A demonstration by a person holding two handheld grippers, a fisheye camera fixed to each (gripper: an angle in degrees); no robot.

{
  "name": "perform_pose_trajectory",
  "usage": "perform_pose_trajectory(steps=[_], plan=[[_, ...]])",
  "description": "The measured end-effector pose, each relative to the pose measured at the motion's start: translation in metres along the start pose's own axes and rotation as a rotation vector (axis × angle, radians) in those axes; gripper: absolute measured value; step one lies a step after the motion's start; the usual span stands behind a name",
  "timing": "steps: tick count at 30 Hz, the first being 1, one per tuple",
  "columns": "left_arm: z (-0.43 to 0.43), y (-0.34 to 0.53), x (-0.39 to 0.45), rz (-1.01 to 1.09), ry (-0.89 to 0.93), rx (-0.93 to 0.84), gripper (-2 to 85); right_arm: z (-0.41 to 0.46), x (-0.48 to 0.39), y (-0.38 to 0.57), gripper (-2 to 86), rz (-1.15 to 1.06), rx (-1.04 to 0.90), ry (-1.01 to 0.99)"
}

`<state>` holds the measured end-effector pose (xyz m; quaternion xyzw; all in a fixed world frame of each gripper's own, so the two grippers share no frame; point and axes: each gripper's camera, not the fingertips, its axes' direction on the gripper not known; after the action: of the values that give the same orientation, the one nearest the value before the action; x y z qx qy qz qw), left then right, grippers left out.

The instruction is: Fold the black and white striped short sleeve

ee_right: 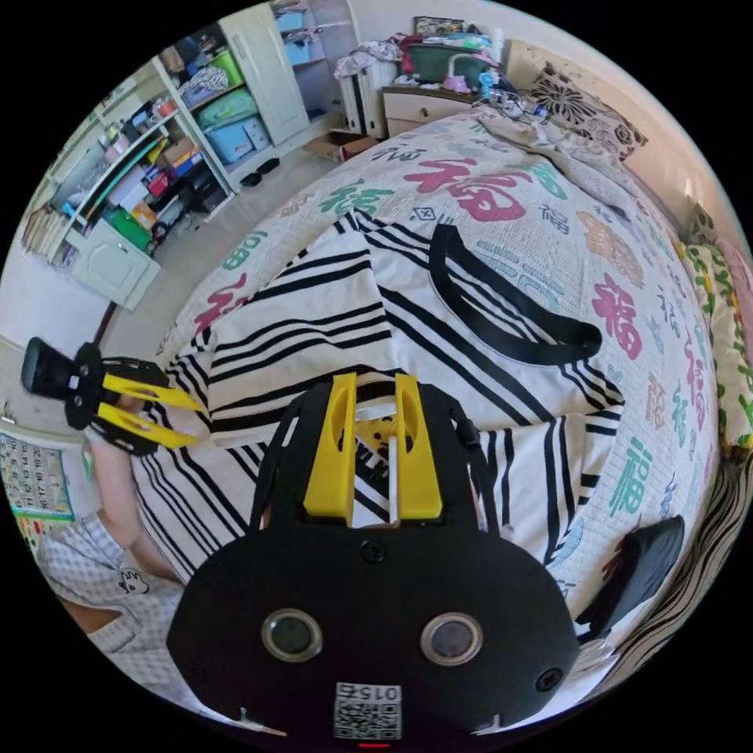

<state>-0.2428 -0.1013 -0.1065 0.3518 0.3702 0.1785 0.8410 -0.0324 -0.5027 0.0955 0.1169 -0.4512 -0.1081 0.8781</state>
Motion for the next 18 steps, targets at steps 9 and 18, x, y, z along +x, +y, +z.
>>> perform_pose_trajectory(steps=[9, 18], plan=[[0.015, 0.008, 0.006, 0.05, -0.003, -0.058, 2.5, -0.009, 0.012, 0.02, 7.5, 0.006, -0.035, 0.035], [0.022, 0.013, -0.008, -0.007, -0.011, -0.093, 3.5, -0.03, 0.016, 0.053, 8.1, -0.018, -0.047, 0.055]])
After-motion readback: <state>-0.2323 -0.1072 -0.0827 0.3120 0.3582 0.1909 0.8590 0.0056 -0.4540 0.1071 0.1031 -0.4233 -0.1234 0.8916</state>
